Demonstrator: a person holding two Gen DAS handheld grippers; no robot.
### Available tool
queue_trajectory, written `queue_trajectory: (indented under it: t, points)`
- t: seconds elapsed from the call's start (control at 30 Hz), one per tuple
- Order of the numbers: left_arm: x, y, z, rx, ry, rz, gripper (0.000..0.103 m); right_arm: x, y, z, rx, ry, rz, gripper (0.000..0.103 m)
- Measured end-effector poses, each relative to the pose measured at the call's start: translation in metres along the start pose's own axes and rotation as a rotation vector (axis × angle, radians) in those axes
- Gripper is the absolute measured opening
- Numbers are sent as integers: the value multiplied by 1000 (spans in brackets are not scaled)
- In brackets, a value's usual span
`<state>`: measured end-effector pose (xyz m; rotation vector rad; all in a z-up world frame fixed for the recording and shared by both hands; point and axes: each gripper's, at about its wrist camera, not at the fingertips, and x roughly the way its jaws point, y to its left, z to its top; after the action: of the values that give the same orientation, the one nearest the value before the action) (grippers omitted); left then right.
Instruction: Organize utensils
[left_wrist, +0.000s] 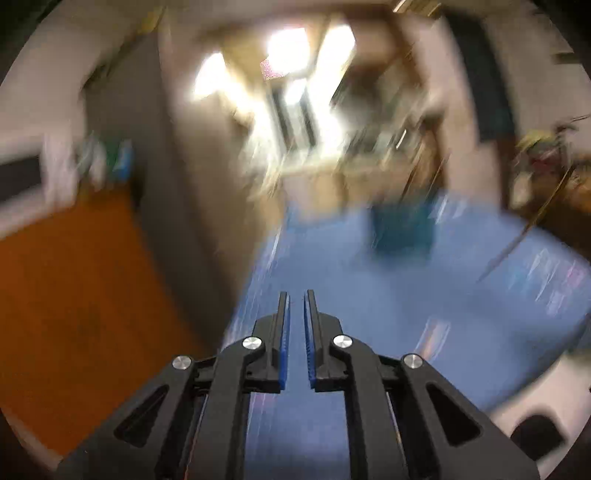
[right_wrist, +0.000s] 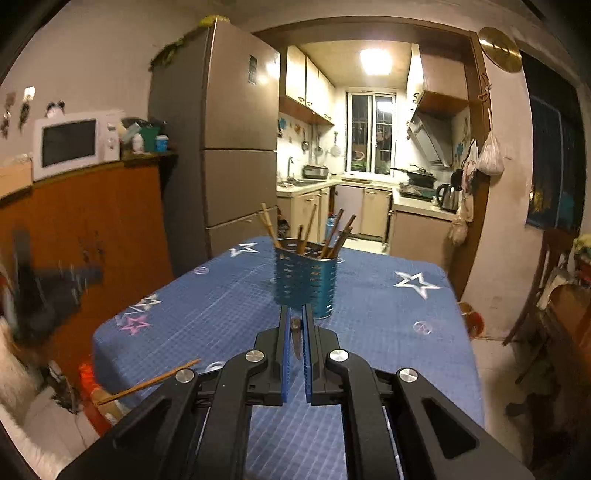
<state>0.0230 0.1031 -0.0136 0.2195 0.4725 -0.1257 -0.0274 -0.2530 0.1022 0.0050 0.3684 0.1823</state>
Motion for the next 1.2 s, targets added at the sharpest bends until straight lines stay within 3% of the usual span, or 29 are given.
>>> queue_trajectory:
  t: [0.1,0.17,0.2,0.23,0.37,0.43,0.5,0.6,0.67,0.77,0.97,1.13,1.2]
  points:
    - [-21,23,-91,-58,96,-40,2,-4,0,-9,35,0,22,7]
    - [-34,32,-126,-82,244,-189,3,-4,0,-10,62,4,48,7]
    - [-39,35,-134,-80,280,-224,5,-4,1,-9,62,1,59,7]
    - [-49,35,-131,-29,261,-190,5,-3,3,-8,61,-5,74,7]
    - [-68,13,-107,182,124,-166,6,4,20,-2,56,-14,120,7]
    - [-60,-5,-121,299,146,-161,11,3,30,-4,34,-18,130,7]
    - [-47,-16,-141,336,190,-130,11,1,39,-7,4,-27,123,7]
    - [-49,-25,-141,360,165,-126,13,2,42,-4,2,-14,119,7]
    - [-51,-27,-130,376,143,-139,39,0,43,-3,-3,-8,117,7]
    - [-45,-34,-115,455,151,-167,49,-3,43,-6,4,-17,118,7]
    - [-28,-48,-114,547,175,-197,49,-5,38,-10,36,-22,108,7]
    - [-27,-44,-112,507,167,-201,32,-5,34,-13,45,-23,102,7]
    - [-25,-42,-112,493,174,-206,31,-5,34,-13,52,-26,105,7]
